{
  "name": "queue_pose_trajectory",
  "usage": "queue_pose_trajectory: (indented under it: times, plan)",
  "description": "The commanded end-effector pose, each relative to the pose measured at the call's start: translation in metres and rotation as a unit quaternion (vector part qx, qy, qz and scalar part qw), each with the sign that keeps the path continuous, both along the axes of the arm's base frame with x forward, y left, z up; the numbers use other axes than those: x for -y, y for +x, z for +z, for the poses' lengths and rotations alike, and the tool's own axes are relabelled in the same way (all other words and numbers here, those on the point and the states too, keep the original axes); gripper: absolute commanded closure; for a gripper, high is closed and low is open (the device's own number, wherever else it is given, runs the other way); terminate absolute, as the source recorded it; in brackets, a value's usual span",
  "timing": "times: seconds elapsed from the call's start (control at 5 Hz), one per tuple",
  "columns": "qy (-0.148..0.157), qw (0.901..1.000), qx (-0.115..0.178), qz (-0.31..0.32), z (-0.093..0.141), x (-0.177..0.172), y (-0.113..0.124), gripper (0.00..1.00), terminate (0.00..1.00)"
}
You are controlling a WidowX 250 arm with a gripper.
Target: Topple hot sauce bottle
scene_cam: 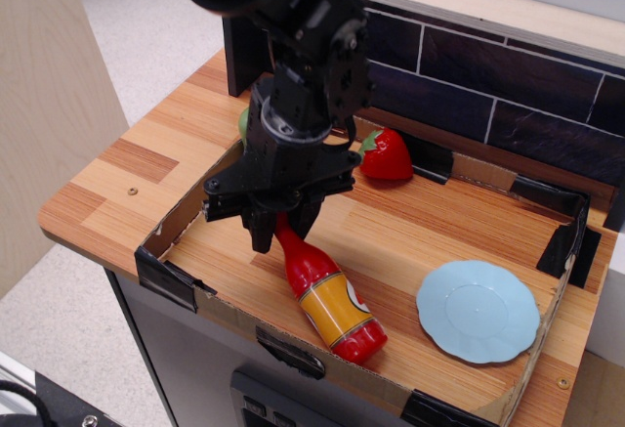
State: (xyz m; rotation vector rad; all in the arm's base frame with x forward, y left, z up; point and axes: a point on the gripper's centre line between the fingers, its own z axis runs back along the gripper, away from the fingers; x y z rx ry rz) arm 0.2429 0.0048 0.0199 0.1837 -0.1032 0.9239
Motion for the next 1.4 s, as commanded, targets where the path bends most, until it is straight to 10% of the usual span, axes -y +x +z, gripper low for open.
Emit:
queue_pose_trajectory:
  times: [0.0, 0.4, 1.0, 1.2]
  plan:
    - [-0.040, 0.9974, 0.060, -0.004, 0.010, -0.010, 0.007, 0.00, 0.00]
    - [-0.050, 0.9984, 0.025, -0.008, 0.012, -0.008, 0.008, 0.00, 0.00]
    - [-0.063, 0.9965, 0.053, -0.013, 0.055, 0.000, 0.008, 0.00, 0.00]
    - [-0.063, 0.9965, 0.053, -0.013, 0.055, 0.000, 0.008, 0.00, 1.00]
